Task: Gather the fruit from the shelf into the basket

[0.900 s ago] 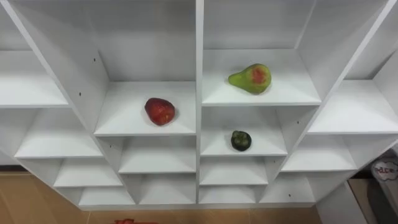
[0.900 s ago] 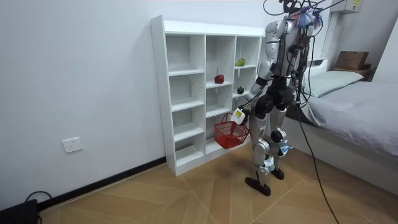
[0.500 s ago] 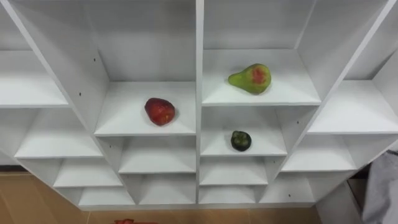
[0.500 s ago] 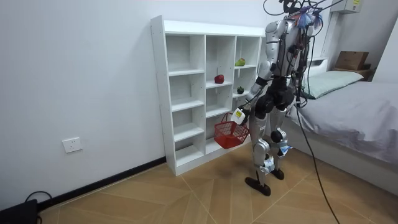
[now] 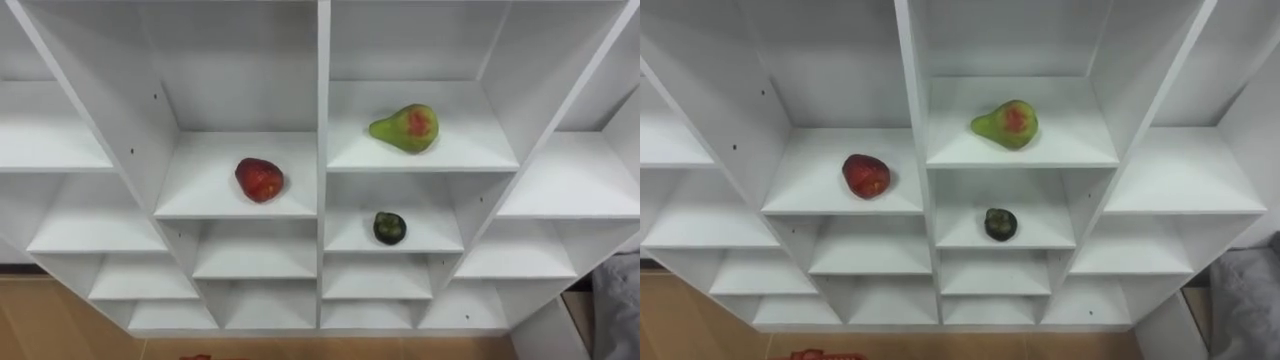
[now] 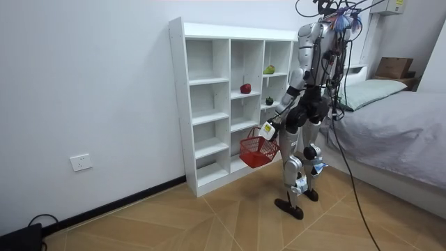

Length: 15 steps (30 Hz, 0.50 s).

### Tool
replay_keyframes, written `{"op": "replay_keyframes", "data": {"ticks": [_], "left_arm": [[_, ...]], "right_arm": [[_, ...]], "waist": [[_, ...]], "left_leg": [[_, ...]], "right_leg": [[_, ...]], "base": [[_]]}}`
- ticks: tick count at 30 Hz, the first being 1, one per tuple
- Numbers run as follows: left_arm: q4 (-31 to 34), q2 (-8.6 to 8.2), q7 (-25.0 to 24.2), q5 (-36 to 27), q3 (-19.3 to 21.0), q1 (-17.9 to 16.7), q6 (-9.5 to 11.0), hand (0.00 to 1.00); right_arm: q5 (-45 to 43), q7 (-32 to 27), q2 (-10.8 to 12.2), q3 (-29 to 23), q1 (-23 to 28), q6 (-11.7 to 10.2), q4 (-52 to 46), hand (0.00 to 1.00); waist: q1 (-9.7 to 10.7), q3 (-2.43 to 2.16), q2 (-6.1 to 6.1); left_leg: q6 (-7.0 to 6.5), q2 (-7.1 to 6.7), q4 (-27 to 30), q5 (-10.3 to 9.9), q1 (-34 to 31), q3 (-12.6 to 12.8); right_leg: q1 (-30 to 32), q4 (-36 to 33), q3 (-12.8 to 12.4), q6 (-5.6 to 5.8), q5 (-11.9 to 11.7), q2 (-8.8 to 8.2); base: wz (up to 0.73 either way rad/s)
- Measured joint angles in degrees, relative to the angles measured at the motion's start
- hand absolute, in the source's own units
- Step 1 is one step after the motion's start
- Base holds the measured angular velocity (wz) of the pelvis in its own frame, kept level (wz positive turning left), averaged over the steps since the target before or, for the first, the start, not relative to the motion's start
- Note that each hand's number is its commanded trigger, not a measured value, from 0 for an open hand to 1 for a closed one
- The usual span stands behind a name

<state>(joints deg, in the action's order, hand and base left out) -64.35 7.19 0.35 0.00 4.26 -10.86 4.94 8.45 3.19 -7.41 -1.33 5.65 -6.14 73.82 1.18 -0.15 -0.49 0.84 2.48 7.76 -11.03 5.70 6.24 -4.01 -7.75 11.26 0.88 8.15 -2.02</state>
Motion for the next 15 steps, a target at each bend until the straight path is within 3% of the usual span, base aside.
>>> {"op": "replay_keyframes", "data": {"ticks": [15], "left_arm": [[0.0,0.06,0.6,0.8,0.0,0.5,0.1,1.00]], "right_arm": [[0.0,-0.1,-0.3,0.1,-0.1,-0.7,0.0,0.00]], "waist": [[0.0,0.15,0.57]], "left_leg": [[0.02,-0.04,0.0,0.0,0.0,-0.1]], "right_leg": [[0.0,0.0,-0.2,0.02,0.0,-0.03]], "base": [[0.00]]}}
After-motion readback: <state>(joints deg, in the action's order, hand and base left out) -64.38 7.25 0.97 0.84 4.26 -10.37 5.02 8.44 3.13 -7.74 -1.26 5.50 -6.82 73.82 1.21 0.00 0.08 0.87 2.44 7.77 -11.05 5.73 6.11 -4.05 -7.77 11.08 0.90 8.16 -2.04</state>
